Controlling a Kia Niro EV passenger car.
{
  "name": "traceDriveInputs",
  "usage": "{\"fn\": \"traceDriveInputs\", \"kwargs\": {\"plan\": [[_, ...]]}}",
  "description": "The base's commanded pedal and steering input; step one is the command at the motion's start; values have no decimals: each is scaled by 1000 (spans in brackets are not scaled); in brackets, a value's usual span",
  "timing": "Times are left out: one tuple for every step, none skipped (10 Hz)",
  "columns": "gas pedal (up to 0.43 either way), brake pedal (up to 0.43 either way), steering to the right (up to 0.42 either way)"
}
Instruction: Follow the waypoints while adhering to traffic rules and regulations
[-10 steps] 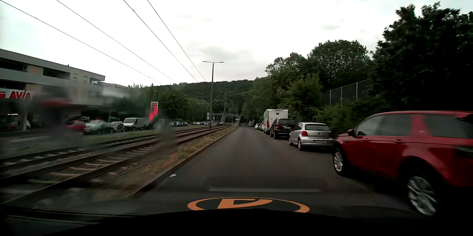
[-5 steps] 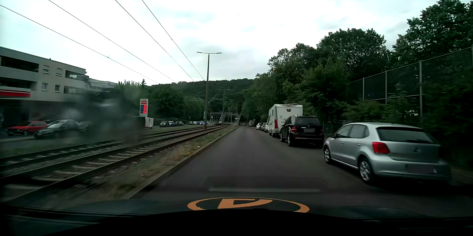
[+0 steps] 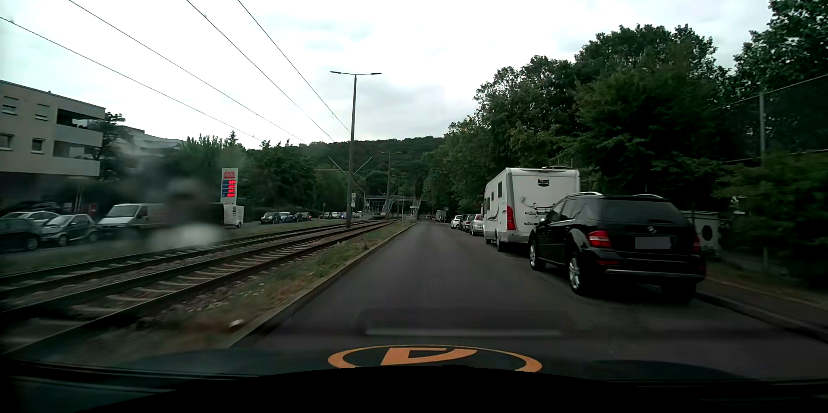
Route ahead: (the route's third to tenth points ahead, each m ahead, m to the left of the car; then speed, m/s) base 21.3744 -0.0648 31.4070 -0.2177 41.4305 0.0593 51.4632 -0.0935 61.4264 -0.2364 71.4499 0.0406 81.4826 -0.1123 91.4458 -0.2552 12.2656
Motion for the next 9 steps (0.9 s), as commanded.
{"fn": "traceDriveInputs", "kwargs": {"plan": [[8,0,3],[20,0,3],[20,0,3],[20,0,3],[28,0,3],[28,0,3],[28,0,3],[28,0,3],[28,0,3]]}}
